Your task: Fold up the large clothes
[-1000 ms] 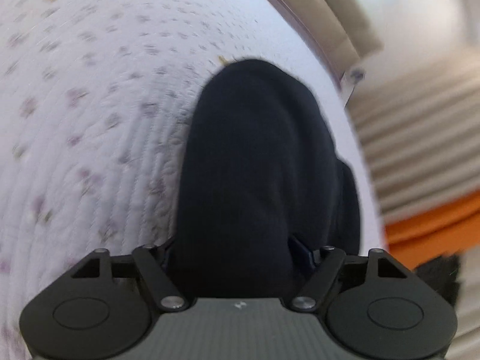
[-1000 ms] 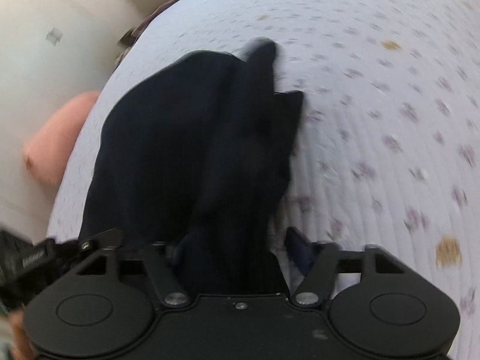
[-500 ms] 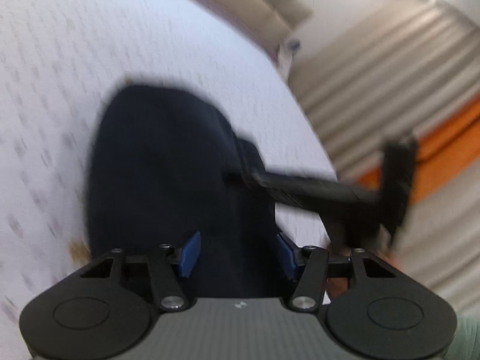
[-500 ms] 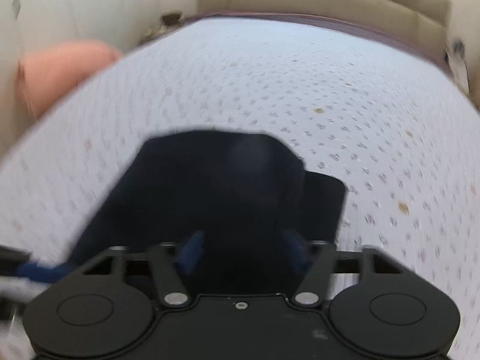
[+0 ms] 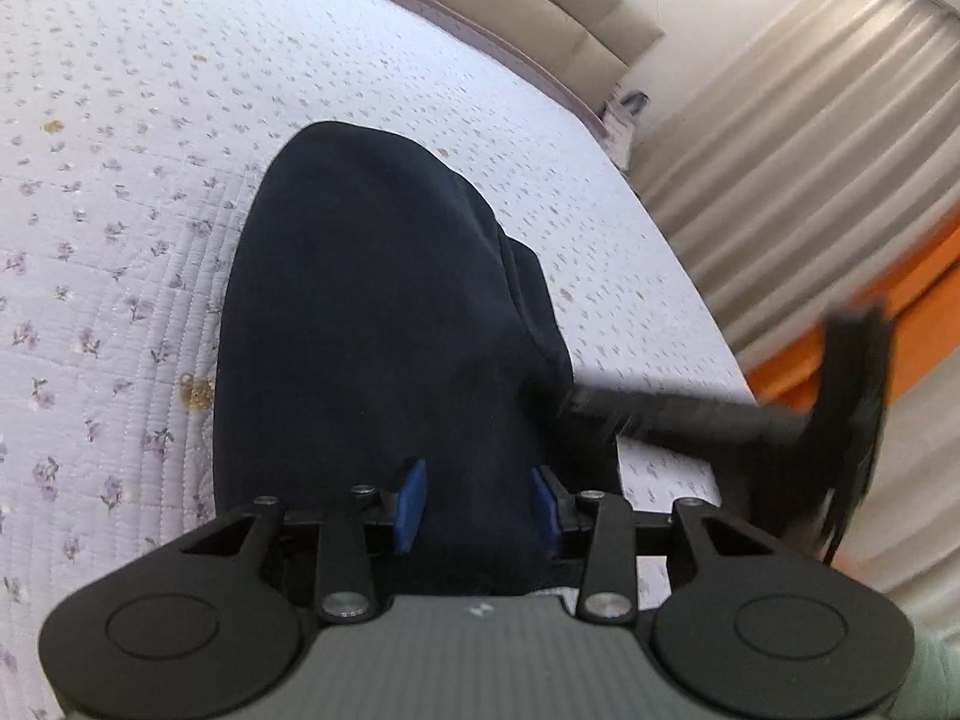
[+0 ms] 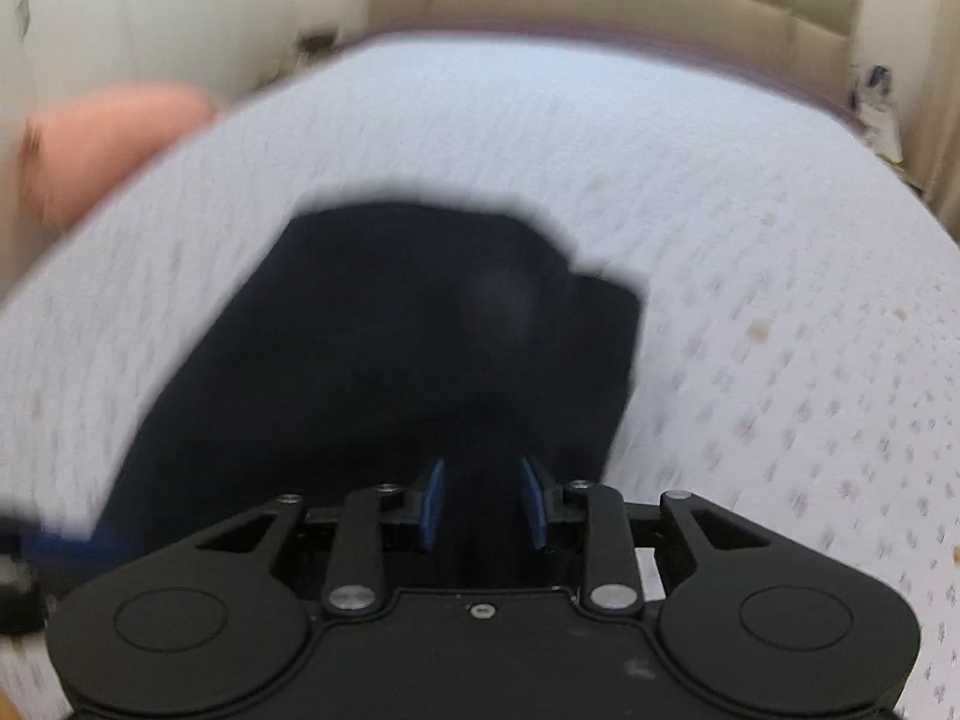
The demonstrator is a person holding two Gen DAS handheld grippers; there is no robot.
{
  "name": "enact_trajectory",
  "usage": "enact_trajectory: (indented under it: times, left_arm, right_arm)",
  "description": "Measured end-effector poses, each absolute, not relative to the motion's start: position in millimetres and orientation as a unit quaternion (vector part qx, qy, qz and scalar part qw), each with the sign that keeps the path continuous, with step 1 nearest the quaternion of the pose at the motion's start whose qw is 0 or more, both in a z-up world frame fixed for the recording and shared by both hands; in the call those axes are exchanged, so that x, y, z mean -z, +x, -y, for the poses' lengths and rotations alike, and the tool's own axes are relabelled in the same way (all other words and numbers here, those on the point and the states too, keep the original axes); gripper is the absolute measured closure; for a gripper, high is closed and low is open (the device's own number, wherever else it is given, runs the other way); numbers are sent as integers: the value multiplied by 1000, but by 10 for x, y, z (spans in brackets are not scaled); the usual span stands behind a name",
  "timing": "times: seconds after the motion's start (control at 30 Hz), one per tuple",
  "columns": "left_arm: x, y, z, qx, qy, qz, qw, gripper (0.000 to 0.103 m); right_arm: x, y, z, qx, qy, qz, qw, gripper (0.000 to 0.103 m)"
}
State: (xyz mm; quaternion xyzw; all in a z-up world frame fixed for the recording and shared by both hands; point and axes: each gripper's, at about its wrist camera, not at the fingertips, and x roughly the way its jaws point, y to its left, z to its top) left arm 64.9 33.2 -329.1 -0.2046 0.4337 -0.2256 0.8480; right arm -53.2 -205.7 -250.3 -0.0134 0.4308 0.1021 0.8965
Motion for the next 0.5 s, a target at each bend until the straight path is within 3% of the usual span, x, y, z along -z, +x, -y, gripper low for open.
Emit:
enact_trajectory:
  times: [0.07, 0.13, 0.3, 0.5]
  left_arm:
    - [3383, 553, -303, 203, -221, -441, 846, 65]
    - [3346, 469, -298, 194, -237, -448, 840, 65]
    - [3159, 214, -268, 170, -241, -491, 820, 64]
    - [2753, -187, -392, 141, -275, -500, 809, 63]
  right_arm:
    - [2723, -566, 2040, -90, -26, -475, 875, 67]
    - [2585, -699, 2092, -88, -37, -478, 873, 66]
    - [2238, -1101, 2302, -109, 43, -501, 857, 38]
    - [2013, -1734, 2552, -118, 61, -554, 822, 37]
